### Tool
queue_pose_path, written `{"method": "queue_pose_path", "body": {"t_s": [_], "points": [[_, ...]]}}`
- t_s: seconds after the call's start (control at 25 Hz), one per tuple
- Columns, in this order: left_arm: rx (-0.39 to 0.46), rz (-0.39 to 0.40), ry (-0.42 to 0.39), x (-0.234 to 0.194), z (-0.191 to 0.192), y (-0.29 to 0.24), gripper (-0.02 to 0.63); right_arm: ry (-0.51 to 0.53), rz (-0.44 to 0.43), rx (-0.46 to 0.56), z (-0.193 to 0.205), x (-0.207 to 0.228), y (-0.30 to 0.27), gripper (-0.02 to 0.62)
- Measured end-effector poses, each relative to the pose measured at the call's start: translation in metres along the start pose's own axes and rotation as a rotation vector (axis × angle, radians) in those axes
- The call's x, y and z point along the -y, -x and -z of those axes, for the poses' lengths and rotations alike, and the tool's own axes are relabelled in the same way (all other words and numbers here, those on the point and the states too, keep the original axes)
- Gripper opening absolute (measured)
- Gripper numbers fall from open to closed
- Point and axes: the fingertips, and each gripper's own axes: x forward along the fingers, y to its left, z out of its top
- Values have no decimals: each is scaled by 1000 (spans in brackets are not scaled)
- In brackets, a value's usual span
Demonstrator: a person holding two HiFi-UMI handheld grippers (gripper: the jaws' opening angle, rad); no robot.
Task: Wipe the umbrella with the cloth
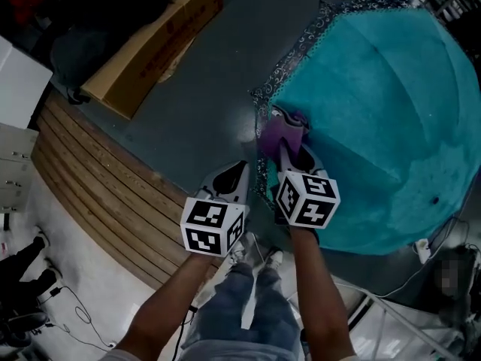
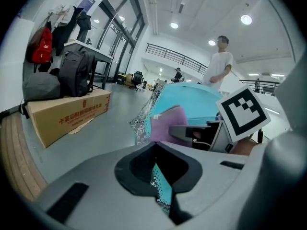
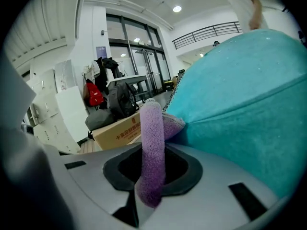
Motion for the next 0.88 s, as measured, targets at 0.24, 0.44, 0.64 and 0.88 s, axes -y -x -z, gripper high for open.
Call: {"method": "queue_pose_path", "body": {"t_s": [0.24, 0.44, 0.64, 0.88], "points": [[1, 57, -23, 28, -9, -7, 5, -12, 37, 16, 0, 20, 33, 77], [2, 105, -42, 59, -15, -10, 5, -20, 59, 44, -4, 37, 64, 77], [2, 149, -53, 94, -19, -17, 5, -30, 80, 76, -12, 57, 97, 77], [9, 209, -98, 153, -27, -26, 5, -50, 111, 128, -25, 94, 146, 77]]}}
